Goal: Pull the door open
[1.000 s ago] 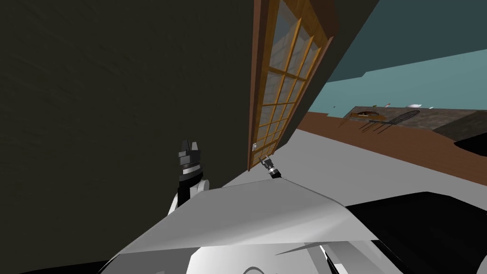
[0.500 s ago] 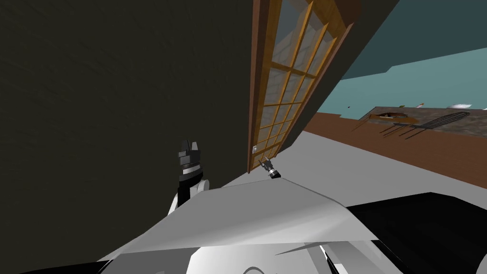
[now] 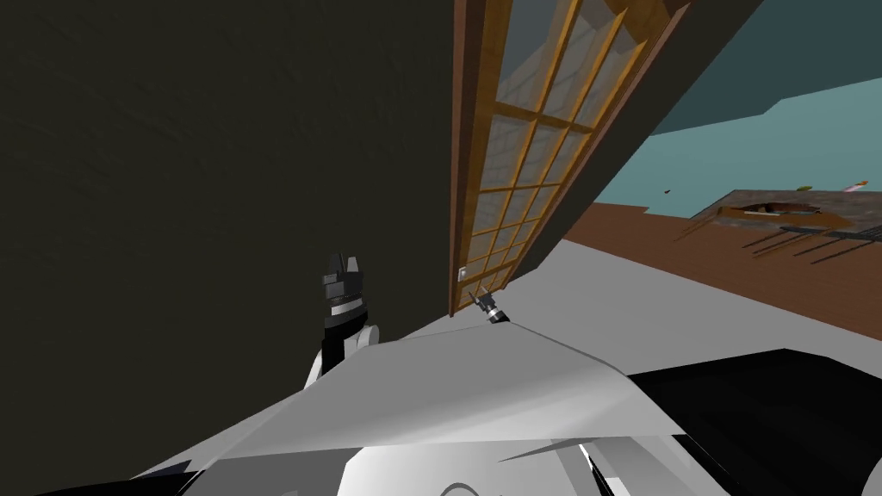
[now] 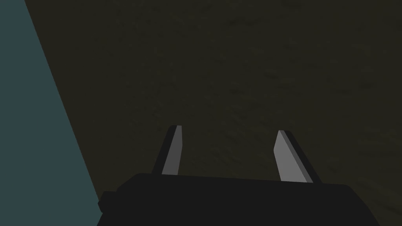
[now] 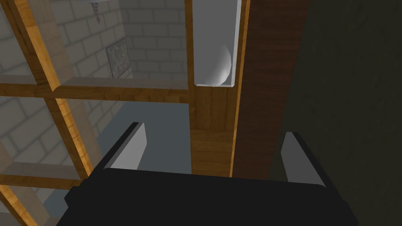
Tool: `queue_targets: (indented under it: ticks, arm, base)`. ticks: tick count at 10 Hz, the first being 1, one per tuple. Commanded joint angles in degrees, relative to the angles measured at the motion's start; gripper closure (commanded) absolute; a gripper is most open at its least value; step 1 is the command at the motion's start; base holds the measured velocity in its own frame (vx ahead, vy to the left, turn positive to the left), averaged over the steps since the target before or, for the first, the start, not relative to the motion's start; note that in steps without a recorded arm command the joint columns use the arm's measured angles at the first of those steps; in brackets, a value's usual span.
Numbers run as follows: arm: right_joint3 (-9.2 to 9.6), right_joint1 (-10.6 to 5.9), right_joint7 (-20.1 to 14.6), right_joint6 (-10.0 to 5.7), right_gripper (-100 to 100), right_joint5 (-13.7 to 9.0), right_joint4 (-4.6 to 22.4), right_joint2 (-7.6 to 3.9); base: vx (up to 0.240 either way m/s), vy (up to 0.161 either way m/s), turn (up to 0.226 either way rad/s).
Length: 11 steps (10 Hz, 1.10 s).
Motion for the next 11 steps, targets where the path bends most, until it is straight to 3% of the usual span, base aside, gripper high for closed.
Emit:
queue_targets:
  ticks: [1, 4, 7, 8, 9, 10, 11]
  arm:
    - [-1.67, 0.4, 0.04, -0.47, -100, 0.06, 0.27, 0.24]
    - [-5.27, 1.52, -0.15, -1.3, -100, 0.16, 0.52, 0.48]
    - [-8.52, 2.54, -0.32, -2.04, -100, 0.25, 0.75, 0.71]
    - [-9.24, 2.76, -0.36, -2.2, -100, 0.27, 0.8, 0.76]
    - [-8.29, 3.21, -0.25, -2.28, -100, 0.5, 1.04, 1.26]
    - [-8.29, 3.21, -0.25, -2.28, 100, 0.5, 1.04, 1.26]
    - [-8.29, 3.21, -0.25, -2.28, 100, 0.5, 1.04, 1.26]
  base:
    - [0.098, 0.162, 0.27]
    - [0.146, 0.143, 0.205]
    - [0.176, -0.01, 0.179]
    - [0.103, -0.084, 0.087]
    - [0.021, -0.019, -0.007]
    - [-0.033, 0.014, -0.02]
    - [-0.012, 0.007, 0.02]
